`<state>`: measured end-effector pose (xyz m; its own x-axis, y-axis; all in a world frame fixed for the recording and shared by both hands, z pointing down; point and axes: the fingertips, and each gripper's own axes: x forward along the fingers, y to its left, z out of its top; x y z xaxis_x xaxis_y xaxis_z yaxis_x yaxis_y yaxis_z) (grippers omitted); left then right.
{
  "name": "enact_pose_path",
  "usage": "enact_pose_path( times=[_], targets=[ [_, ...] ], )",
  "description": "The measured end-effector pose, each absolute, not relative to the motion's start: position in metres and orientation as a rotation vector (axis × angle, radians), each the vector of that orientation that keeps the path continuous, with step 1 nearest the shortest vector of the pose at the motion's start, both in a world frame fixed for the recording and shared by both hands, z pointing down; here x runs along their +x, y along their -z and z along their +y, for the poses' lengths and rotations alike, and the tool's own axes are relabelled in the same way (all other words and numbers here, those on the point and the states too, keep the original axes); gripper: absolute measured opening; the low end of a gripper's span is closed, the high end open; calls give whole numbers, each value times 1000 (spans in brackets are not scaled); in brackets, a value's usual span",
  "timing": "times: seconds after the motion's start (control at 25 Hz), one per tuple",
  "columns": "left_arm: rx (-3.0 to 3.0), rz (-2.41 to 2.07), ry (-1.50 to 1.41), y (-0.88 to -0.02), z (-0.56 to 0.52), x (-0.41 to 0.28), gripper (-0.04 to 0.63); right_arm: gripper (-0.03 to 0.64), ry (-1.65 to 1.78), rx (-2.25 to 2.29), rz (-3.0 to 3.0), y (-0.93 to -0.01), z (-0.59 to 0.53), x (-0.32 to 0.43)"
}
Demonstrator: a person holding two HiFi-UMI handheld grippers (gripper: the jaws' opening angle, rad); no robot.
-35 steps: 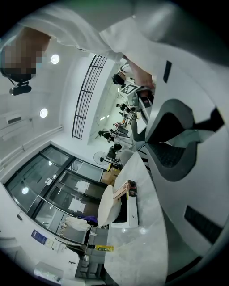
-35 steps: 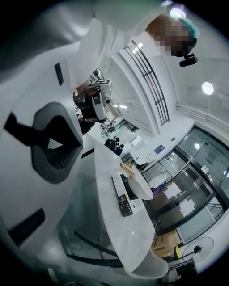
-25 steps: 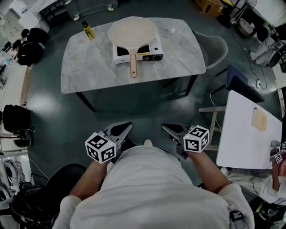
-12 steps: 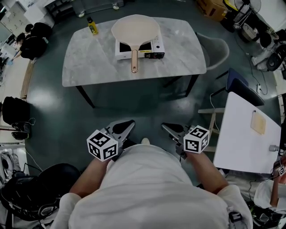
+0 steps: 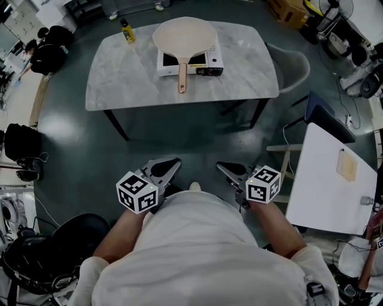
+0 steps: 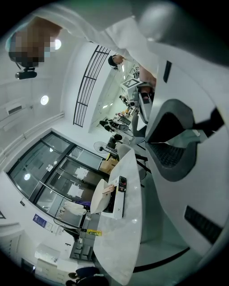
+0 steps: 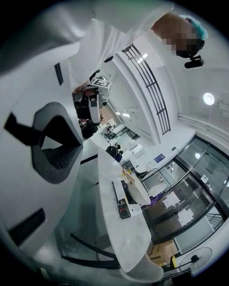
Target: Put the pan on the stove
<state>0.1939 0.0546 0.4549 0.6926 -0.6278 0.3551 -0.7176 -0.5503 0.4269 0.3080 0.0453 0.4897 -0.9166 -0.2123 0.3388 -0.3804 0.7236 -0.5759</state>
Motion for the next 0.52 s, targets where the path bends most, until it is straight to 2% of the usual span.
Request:
enact_pose_path(
  times=[0.52],
  targets=[
    [2352,-1041,-218,-450,65,215,18,3,-968,464,-2687,-487,49,330]
  ],
)
